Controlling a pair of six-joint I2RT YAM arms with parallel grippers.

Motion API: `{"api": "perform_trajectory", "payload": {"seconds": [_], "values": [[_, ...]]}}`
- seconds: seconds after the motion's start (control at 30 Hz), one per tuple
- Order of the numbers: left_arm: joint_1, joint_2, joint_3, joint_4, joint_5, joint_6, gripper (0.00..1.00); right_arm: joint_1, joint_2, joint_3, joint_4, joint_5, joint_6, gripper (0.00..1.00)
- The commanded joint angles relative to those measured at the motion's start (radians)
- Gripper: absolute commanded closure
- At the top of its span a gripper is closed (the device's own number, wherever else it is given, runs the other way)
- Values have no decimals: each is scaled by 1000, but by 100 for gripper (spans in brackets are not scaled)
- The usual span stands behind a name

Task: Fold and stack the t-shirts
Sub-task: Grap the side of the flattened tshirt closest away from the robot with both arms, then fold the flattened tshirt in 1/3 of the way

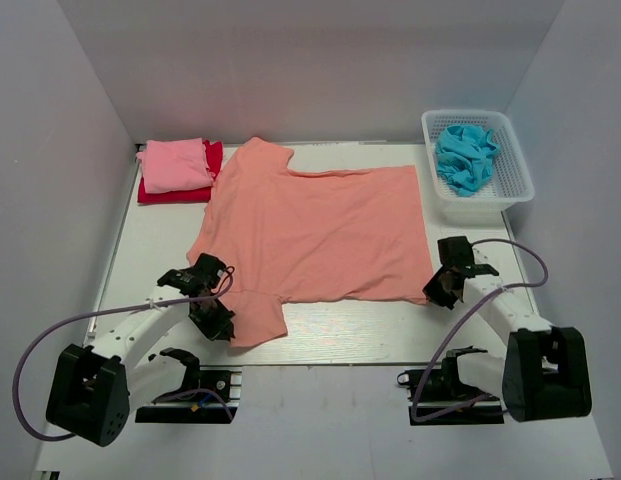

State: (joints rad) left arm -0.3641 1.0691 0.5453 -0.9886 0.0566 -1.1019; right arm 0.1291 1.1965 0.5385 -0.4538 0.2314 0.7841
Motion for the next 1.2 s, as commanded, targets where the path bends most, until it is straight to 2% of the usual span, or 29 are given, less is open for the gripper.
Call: {"api": "perform_trajectory", "payload": {"seconds": [0.0,0.1,0.23,0.37,0.47,0.73,1.03,1.17], "values": [[-3,-52,-10,-47,19,11,100,-5,-93,-61,-193,-24,12,100],[-3,-72,-10,-77,40,2,100,-5,-150,-28,-297,-15,-5,100],[-3,-84,-10,-100,83,2,100,-2,-140,40,-361,-131,-22,100],[-3,-61,51,-110,60,14,100,-5,-118,55,-343,-158,-40,100],[-3,20,212,-78,51,63,100,-2,-72,104,-327,-176,-69,100],[21,304,504,25,91,246,100,4,47,299,-312,-178,-210,100],[54,610,953,-44,-87,304,100,-3,199,546,-353,-103,-258,100],[91,701,1068,-44,-103,335,100,-6,282,655,-370,-61,-255,100]]}}
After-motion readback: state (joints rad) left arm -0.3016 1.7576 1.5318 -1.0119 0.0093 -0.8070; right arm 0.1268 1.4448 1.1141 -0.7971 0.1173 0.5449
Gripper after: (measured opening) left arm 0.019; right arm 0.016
